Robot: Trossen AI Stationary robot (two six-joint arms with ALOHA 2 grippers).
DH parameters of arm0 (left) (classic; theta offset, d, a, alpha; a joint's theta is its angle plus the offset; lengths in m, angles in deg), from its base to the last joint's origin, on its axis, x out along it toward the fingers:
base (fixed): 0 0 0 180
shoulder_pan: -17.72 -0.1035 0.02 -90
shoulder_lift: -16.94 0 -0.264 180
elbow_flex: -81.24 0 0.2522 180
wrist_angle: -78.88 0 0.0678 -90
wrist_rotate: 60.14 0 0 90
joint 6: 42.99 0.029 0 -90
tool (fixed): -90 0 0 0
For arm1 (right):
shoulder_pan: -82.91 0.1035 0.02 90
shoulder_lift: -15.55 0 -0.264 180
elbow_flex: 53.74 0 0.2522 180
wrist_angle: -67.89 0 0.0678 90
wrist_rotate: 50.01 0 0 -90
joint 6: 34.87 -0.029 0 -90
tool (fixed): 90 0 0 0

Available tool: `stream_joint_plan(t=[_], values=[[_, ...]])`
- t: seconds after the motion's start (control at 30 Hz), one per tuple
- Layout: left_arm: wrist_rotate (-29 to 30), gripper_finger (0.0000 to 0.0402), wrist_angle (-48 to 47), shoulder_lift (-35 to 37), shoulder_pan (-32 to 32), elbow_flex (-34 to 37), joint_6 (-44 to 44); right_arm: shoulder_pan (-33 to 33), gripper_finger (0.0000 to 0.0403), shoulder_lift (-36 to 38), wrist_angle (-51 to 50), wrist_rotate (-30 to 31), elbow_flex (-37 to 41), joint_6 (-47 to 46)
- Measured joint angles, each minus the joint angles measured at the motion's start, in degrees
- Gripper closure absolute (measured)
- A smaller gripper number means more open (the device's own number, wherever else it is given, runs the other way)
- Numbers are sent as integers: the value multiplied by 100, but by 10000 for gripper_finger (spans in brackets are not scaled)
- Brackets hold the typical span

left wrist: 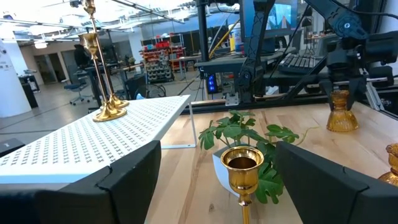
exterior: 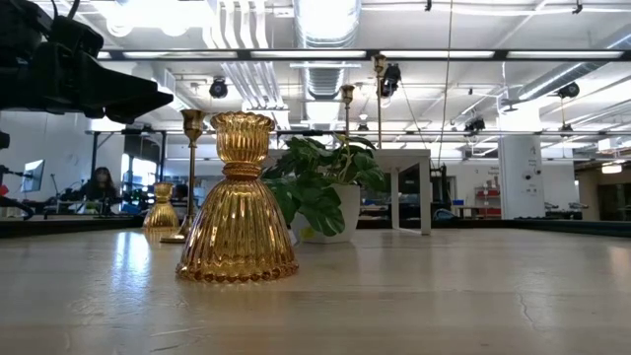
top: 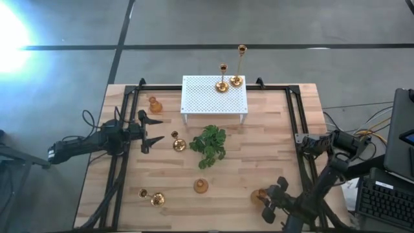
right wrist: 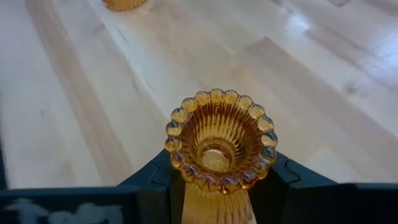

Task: Pick & Place candle stick holders
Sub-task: Put the yellow glass candle holder on the shelf

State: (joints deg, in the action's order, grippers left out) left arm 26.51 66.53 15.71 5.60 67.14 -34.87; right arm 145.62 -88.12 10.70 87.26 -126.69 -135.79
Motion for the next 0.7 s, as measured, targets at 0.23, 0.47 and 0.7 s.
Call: stream_joint_plan(t=[0.23,0.47,0.7], values=[[0,83,0,2,-2,0,2,-382,283,764,-190,24,53,976],[2,83,-2,0,-2,0,1,-837,283,2053,-229,-91,363,1911],[1,83,-2,0,0,0,0,-1541,283,3138,-224,-254,653,2852]])
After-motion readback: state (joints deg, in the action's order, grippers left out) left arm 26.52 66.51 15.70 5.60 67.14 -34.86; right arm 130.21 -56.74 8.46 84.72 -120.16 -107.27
